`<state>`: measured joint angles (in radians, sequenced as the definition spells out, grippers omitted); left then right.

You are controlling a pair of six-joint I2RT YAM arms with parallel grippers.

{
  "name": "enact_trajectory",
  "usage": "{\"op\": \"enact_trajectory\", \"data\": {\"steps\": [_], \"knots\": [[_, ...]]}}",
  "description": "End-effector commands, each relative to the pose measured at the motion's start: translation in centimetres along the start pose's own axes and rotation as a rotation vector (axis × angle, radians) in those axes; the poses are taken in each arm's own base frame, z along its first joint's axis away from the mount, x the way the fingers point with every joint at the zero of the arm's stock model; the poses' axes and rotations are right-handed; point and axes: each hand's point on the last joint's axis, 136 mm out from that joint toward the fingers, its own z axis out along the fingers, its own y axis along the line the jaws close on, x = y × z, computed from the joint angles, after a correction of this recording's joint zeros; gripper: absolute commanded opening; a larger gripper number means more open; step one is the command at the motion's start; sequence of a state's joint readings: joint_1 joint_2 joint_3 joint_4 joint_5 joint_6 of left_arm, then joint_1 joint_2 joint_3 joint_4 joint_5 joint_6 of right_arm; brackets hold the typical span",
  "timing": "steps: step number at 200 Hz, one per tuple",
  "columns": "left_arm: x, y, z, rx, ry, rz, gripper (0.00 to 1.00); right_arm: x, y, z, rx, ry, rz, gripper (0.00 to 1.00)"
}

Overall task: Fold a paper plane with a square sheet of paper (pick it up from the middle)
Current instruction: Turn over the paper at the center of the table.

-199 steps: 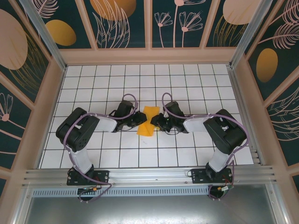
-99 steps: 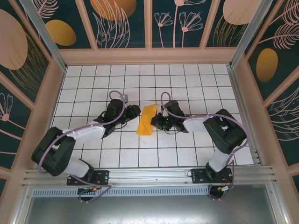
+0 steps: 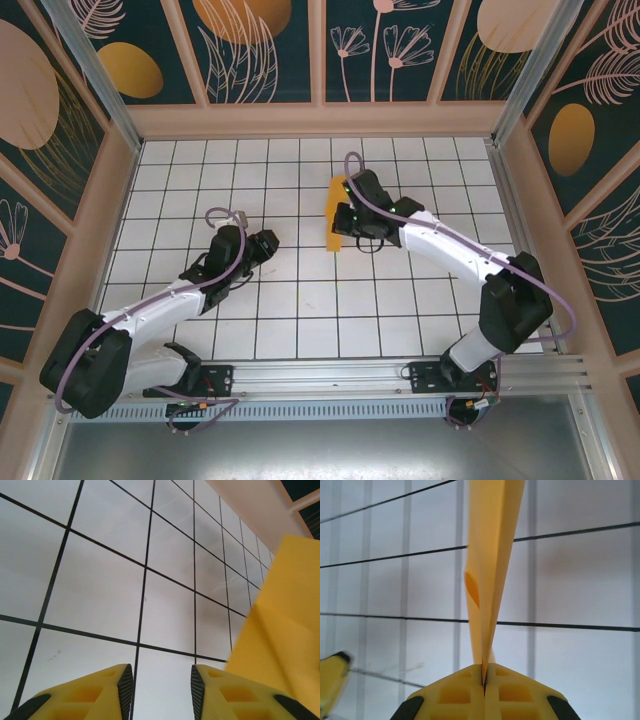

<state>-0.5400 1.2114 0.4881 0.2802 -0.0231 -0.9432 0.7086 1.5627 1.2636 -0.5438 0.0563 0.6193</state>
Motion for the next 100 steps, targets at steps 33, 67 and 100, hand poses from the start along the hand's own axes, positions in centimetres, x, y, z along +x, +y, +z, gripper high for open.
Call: {"op": "enact_trajectory", "data": {"steps": [33, 67, 100], "knots": [[-1.3, 3.4, -1.6, -0.119, -0.095, -0.048, 0.42, 2.7, -8.0, -2.3, 0.785, 0.093, -0.328, 0.03], [-1.9, 5.3, -2.8, -0.195, -0.132, -0.091, 0.44, 5.8, -5.4, 2.6, 0.735, 0.178, -0.356, 0.05], [-2.5, 5.5, -4.3, -0.175, -0.182, -0.107, 0.48, 9.1, -0.8, 7.7, 0.577, 0.268, -0.344, 0.12]]}}
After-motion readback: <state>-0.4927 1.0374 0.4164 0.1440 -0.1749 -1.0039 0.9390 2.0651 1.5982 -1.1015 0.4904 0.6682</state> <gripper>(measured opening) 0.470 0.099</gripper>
